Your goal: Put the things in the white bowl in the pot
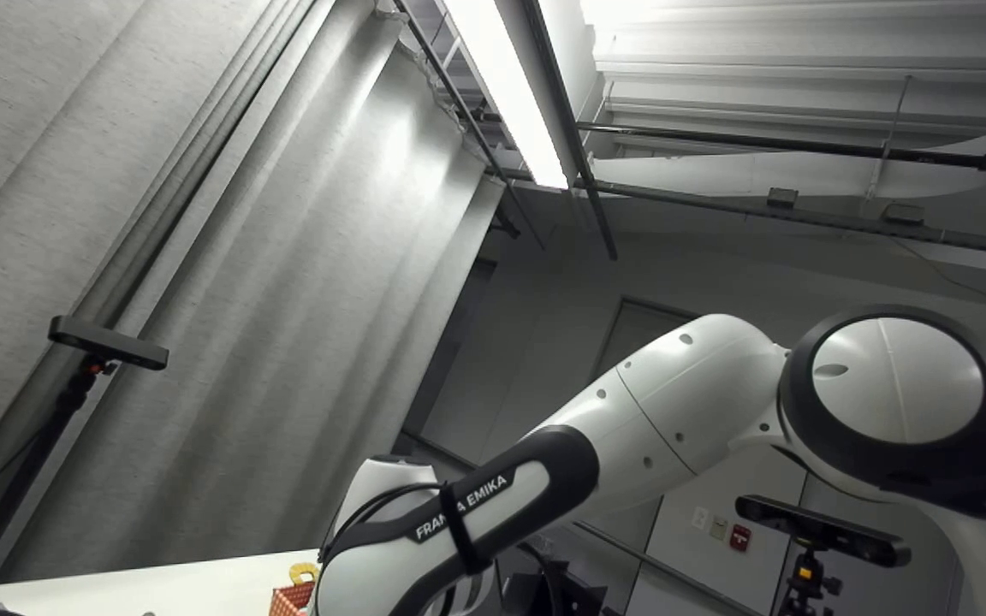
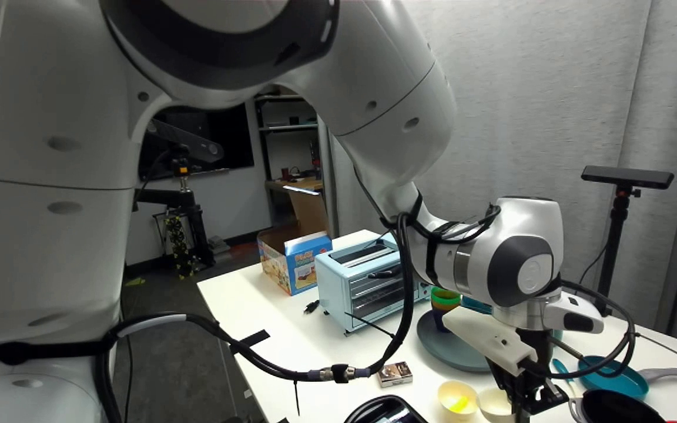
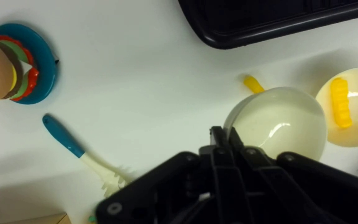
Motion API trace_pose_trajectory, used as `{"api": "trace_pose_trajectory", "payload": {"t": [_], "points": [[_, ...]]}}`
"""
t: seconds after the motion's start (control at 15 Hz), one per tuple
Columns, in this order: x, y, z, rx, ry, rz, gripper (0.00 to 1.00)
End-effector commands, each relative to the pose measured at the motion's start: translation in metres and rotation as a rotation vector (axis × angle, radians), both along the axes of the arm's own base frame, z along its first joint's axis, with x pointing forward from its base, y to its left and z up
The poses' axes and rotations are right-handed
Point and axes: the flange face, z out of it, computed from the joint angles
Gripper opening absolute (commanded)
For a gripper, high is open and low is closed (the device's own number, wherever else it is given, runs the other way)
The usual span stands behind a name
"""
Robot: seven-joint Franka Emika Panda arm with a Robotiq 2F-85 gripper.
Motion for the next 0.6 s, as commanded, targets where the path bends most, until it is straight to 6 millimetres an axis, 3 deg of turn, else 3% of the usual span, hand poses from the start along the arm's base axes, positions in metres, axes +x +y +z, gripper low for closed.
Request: {"api": "trace_pose_trajectory", "payload": {"t": [0.0,0.53], "points": [[0.0044,0.0035,-0.0111,0.025,0.016,-0.011,0.01],[0.0078,0.0051,-0.0198,0.022,0.006,-0.058,0.01]]}}
